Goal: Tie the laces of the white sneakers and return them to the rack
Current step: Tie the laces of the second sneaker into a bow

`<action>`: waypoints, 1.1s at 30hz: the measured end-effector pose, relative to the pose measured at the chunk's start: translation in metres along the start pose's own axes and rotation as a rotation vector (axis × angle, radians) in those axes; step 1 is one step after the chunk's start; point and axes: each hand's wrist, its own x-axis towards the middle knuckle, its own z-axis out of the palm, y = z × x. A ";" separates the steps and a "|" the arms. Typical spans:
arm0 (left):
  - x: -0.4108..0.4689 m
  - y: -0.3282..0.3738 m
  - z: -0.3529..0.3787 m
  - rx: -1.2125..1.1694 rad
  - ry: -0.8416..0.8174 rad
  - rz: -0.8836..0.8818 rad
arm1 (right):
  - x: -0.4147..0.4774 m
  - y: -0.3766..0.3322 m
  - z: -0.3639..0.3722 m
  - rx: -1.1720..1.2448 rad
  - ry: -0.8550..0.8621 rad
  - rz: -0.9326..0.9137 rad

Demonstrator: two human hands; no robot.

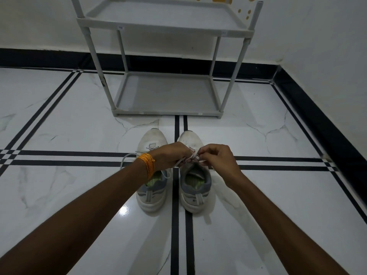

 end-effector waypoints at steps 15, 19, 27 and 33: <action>-0.001 -0.002 -0.004 -0.039 0.092 0.028 | 0.000 0.006 0.006 -0.644 0.073 -0.477; -0.006 0.000 -0.005 -0.044 0.181 0.157 | -0.001 0.004 0.002 -0.494 0.069 -0.330; -0.005 -0.019 -0.024 0.501 0.573 0.334 | 0.007 0.007 -0.032 0.384 0.115 0.227; -0.008 -0.029 -0.018 0.858 0.689 0.330 | 0.012 0.038 -0.032 1.184 0.005 0.436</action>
